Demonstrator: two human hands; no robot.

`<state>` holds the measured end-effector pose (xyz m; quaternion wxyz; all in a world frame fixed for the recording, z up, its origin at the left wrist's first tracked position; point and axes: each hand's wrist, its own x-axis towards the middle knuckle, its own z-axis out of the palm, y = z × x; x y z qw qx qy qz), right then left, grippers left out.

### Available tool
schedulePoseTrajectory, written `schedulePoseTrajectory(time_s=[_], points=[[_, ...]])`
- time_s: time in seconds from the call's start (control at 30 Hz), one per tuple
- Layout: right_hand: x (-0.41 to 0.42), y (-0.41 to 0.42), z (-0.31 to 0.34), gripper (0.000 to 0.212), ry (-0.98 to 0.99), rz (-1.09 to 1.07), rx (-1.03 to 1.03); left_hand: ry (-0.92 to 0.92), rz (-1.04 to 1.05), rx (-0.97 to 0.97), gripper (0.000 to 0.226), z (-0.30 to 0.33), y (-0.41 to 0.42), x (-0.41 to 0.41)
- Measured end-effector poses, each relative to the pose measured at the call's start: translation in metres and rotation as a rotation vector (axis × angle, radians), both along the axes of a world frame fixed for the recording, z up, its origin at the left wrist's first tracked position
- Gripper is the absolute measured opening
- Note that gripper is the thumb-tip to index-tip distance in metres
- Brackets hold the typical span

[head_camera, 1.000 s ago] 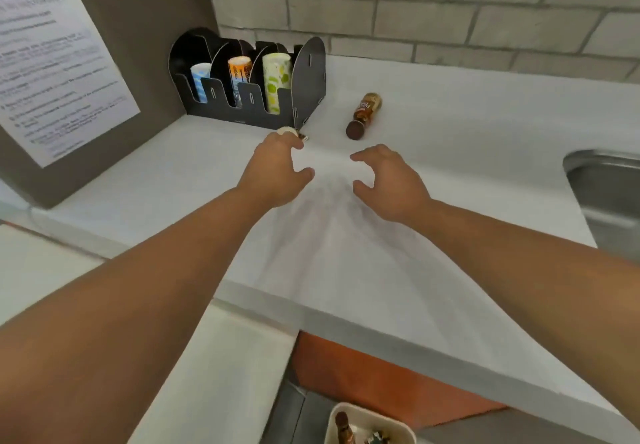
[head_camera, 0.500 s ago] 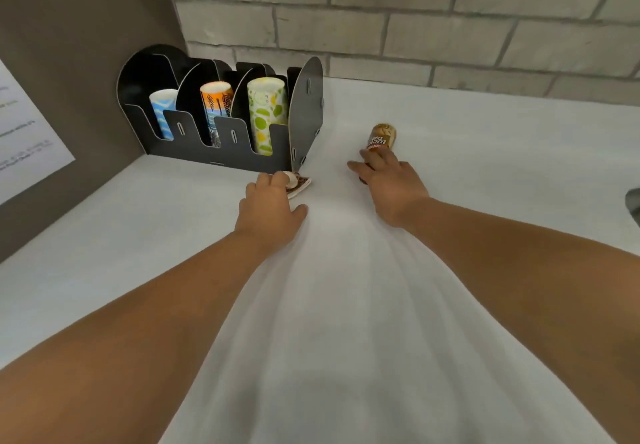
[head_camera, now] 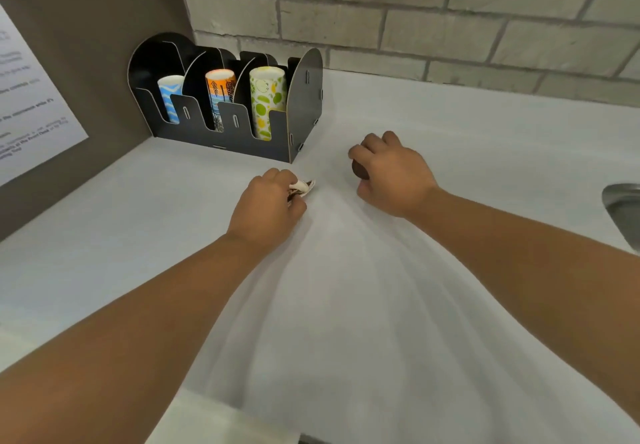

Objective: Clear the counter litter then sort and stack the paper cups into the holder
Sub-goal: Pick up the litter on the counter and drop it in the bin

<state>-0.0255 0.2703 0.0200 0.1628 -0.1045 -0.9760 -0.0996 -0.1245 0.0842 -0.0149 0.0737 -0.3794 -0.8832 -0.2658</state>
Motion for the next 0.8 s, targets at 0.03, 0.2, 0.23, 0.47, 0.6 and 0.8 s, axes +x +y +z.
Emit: schedulePoseTrajectory(time_s=[0.03,0.2,0.23,0.47,0.6,0.8], points=[[0.016,-0.007,0.004,0.033,0.089,0.033,-0.03,0.013,0.001,0.035,0.028,0.002,-0.005,0.011],[0.109,-0.056,0.016,0.036,0.44,0.157,-0.214,0.065,0.016,0.168,0.028,0.019,-0.032,0.09],[0.13,-0.067,0.018,0.039,0.469,0.17,-0.251,0.073,0.026,0.191,0.029,0.023,-0.038,0.111],[0.269,-0.134,0.015,0.044,0.448,0.301,-0.411,0.082,0.049,0.368,0.028,0.04,-0.09,0.254],[0.325,-0.163,-0.005,0.04,0.393,0.41,-0.442,0.163,-0.058,0.528,0.015,0.036,-0.114,0.313],[0.36,-0.186,-0.086,0.04,0.172,0.527,-0.498,0.191,-0.151,0.536,0.013,-0.011,-0.137,0.349]])
